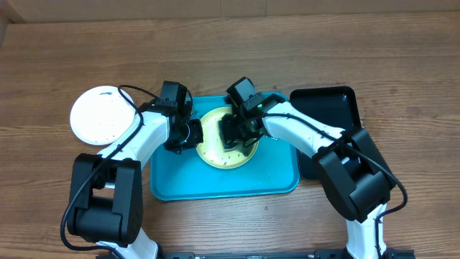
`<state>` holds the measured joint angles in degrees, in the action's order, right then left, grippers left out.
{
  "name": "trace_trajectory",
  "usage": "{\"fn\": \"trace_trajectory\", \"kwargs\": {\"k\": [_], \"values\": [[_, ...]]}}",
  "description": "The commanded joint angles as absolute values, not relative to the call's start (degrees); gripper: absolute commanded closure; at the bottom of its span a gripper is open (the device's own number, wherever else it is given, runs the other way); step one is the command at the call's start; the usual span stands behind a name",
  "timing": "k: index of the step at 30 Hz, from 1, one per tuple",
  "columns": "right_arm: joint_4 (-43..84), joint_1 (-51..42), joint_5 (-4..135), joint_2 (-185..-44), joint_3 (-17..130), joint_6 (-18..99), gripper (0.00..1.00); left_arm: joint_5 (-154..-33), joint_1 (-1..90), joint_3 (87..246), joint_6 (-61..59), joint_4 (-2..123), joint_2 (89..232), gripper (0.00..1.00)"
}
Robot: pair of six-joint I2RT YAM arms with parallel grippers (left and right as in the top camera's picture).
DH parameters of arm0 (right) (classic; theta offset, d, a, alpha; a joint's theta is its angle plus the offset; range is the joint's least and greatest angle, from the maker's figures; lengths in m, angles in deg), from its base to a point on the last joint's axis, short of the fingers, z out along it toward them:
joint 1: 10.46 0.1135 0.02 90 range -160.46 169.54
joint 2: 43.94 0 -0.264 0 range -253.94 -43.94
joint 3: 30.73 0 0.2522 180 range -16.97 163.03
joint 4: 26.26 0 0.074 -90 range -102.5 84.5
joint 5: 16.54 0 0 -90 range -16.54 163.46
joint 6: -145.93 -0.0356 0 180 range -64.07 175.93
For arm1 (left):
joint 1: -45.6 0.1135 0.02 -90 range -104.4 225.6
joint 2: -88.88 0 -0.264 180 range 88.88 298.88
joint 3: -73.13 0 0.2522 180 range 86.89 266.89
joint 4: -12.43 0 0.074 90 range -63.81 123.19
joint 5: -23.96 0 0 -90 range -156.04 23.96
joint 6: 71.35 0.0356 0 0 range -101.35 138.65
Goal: Clean dirty plates on tray and stack at the side
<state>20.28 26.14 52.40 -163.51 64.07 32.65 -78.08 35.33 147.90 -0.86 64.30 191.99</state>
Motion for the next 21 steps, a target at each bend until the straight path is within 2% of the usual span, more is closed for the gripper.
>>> {"fn": "trace_trajectory", "kwargs": {"k": [1,7,12,17,21], "values": [[17.2,27.0,38.4,-164.6,64.6,33.8,0.96,-79.6,35.1,147.5,-1.1,64.1,192.6,0.96],[19.4,19.1,31.0,-161.8,72.2,33.8,0.96,-79.3,35.1,147.5,-0.6,64.1,192.6,0.96],[26.6,12.1,31.4,-157.5,73.2,37.4,0.96,-79.2,35.1,147.5,-0.6,64.1,192.6,0.96],[43.9,3.8,41.7,-154.4,73.2,47.4,0.96,-79.2,35.1,147.5,-0.6,64.1,192.6,0.96],[54.3,-0.9,58.7,-154.4,72.9,48.9,0.96,-79.2,35.1,147.5,-0.6,63.8,192.6,0.96]]}}
